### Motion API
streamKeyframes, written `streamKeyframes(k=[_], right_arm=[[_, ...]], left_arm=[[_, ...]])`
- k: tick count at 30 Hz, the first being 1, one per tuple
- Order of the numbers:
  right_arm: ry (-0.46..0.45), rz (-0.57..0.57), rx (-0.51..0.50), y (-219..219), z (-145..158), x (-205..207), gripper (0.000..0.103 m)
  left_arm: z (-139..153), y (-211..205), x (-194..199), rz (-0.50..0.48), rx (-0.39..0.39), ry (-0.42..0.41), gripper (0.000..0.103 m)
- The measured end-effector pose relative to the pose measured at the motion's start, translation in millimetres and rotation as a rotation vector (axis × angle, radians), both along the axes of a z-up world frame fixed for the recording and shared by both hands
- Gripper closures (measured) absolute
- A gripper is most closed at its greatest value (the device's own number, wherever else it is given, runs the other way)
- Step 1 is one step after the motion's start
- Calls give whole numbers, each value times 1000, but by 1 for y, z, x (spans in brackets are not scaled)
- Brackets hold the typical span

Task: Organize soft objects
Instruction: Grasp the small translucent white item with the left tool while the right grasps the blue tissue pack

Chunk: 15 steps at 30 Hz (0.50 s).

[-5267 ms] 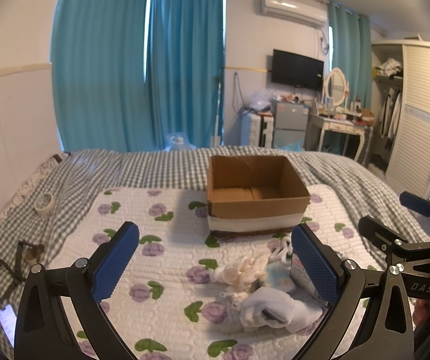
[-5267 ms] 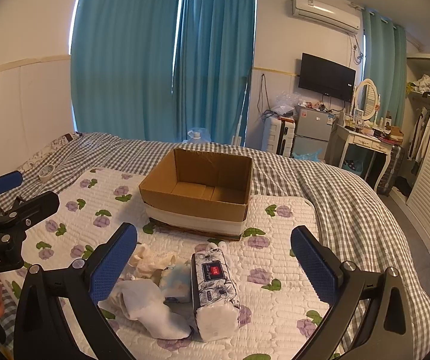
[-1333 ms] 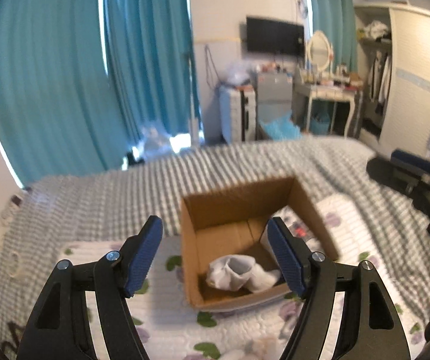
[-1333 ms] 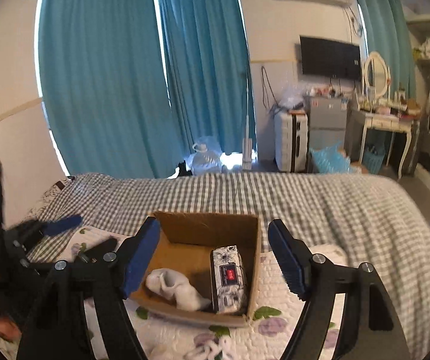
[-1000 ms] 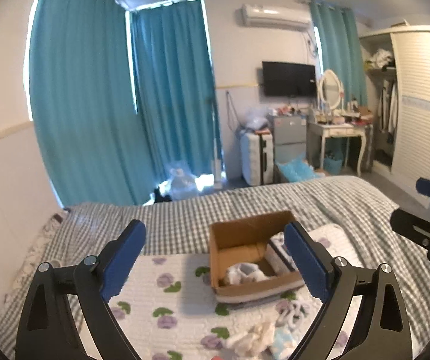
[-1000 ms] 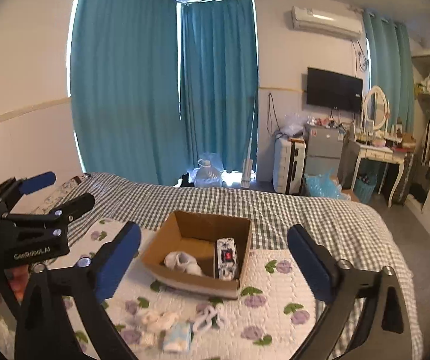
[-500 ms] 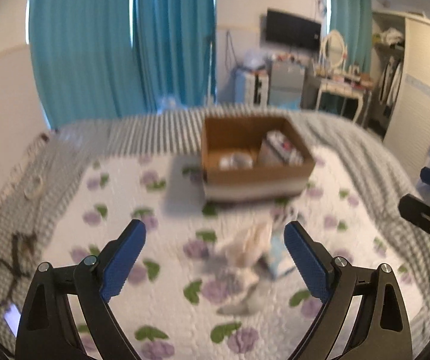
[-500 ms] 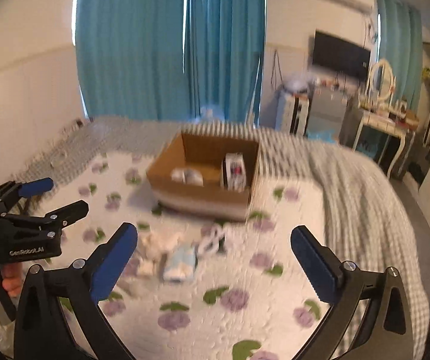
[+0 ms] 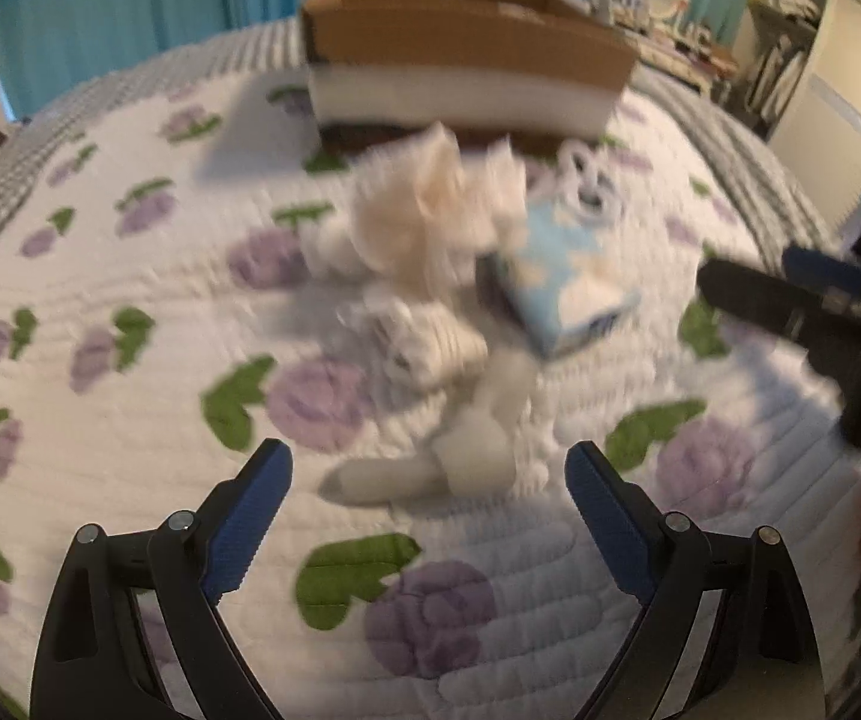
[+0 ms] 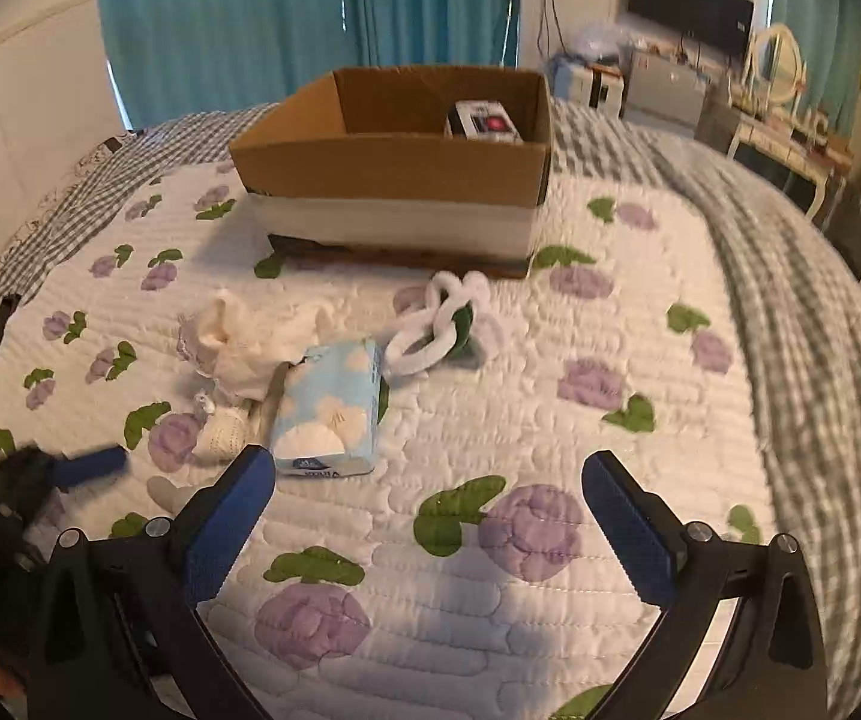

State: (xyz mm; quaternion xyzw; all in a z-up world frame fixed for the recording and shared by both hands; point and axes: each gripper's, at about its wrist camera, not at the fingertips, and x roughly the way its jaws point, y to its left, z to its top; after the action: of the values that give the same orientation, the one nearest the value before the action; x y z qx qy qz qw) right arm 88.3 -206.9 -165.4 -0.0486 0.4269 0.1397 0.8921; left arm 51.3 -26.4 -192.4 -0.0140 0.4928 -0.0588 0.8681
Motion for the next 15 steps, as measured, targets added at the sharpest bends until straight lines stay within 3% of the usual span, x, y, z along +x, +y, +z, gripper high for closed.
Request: streamKeyframes(k=[4, 6, 10, 11, 15], right_arm=[[30, -10, 11, 0, -10, 6, 0], [40, -12, 7, 2, -12, 9, 0], [59, -16, 3, 3, -16, 13, 0], [61, -17, 1, 3, -17, 13, 0], [53, -19, -16, 5, -15, 12, 0]], left_arm=[[-12, -3, 8, -27, -13, 14, 17], [-12, -5, 9, -47, -28, 14, 42], [-10, 0, 5, -62, -73, 19, 60], [-8, 2, 4, -66, -86, 16, 70], [3, 8, -3, -64, -91, -3, 76]])
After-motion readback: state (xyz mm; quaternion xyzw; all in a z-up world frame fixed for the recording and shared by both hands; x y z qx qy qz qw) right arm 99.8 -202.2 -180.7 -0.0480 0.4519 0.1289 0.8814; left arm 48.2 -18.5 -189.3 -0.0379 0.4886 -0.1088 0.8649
